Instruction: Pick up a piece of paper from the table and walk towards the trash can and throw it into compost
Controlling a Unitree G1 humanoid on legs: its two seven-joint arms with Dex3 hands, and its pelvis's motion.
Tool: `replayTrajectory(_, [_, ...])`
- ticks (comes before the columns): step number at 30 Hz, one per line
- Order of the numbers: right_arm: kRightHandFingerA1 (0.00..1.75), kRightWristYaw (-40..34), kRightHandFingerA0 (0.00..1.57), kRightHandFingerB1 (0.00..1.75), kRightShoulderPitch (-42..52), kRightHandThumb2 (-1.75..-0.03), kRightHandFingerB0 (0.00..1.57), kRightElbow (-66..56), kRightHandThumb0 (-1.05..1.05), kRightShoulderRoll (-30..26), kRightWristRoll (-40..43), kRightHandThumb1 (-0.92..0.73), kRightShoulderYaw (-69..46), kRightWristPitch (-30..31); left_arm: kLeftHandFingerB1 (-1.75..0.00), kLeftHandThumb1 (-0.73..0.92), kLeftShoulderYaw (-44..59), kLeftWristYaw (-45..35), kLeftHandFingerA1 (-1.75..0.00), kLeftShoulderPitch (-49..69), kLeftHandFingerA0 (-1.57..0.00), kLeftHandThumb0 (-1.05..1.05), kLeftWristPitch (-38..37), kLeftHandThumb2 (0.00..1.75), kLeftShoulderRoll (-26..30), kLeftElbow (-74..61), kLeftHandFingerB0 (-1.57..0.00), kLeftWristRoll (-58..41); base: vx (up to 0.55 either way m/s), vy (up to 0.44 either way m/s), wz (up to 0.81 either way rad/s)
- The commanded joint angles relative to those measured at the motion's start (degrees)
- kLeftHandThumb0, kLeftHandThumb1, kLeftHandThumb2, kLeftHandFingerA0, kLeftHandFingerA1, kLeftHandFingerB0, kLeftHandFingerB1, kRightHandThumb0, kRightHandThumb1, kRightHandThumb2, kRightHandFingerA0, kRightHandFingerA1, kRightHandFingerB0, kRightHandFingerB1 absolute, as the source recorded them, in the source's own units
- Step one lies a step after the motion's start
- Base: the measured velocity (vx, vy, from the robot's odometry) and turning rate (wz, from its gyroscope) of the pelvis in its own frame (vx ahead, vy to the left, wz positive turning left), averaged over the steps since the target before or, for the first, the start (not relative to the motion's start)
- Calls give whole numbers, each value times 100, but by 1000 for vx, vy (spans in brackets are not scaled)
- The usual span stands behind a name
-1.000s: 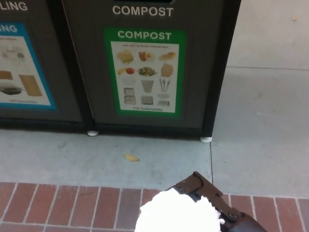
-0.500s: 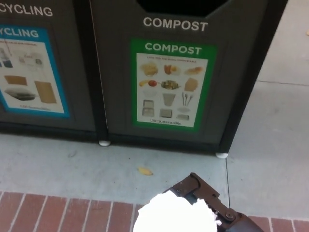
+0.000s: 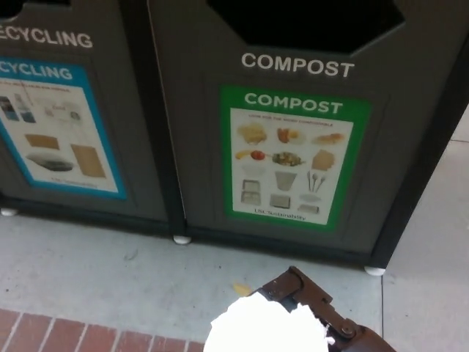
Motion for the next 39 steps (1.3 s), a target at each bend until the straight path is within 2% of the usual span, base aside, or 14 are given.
replayTrajectory(1, [175,48,95,173,60,-125,74,24,-25,3,43,-51,1,-45,-88,65,12,-50,-102,25,-93,-6,-382,86,86,100,-86,-4,277,-5,-9])
replayTrajectory(10, [175,107,95,175,49,-123,73,42,-26,13,145,-54,-77,-40,-85,66,33,-52,-97,-113,-95,-6,-462,81,84,413,-88,-29,238,92,-8])
replayTrajectory(13, [175,91,96,174,35,-121,74,24,-25,14,142,-53,-77,40,-81,69,-12,80,-95,-106,-93,-10,-471,72,99,434,-84,50,311,209,-28])
replayTrajectory(16, [175,95,95,174,48,-122,73,13,-25,3,114,-53,-80,32,-83,69,8,-6,-97,-27,-92,-10,-436,75,89,314,-84,-20,208,137,3])
replayTrajectory(17, [175,101,94,171,35,-120,76,11,-26,2,127,-54,-92,43,-87,65,-8,3,-98,-23,-93,-9,-442,83,93,300,-87,-1,157,97,3])
replayTrajectory(19, [175,113,94,170,12,-121,76,16,-25,3,137,-53,-106,50,-82,68,-27,28,-95,-48,-90,-8,-444,77,99,323,-84,25,132,63,4])
replayTrajectory(21, [175,123,94,170,-10,-122,76,31,-24,7,131,-53,-105,43,-83,67,-17,30,-96,-74,-93,-8,-423,77,93,346,-84,8,129,5,2])
replayTrajectory(26, [175,144,93,170,-85,-122,76,40,-24,17,186,-53,-132,93,-82,69,15,23,-95,-145,-91,-8,-413,76,63,422,-84,-42,106,-91,-2])
replayTrajectory(32, [175,116,94,173,-114,-121,72,-13,-23,-13,196,-54,-146,168,-85,67,48,-33,-99,-66,-94,-6,-466,80,42,313,-87,-78,184,-1,-8])
replayTrajectory(38, [175,154,94,173,-120,-121,73,31,-24,0,187,-54,-152,90,-85,68,50,-59,-98,-75,-94,-7,-514,78,55,354,-86,-68,132,79,-14])
replayTrajectory(39, [175,147,93,170,-117,-121,75,28,-25,8,187,-54,-149,94,-86,66,55,-65,-99,-106,-95,-5,-510,81,66,391,-87,-72,144,139,-7])
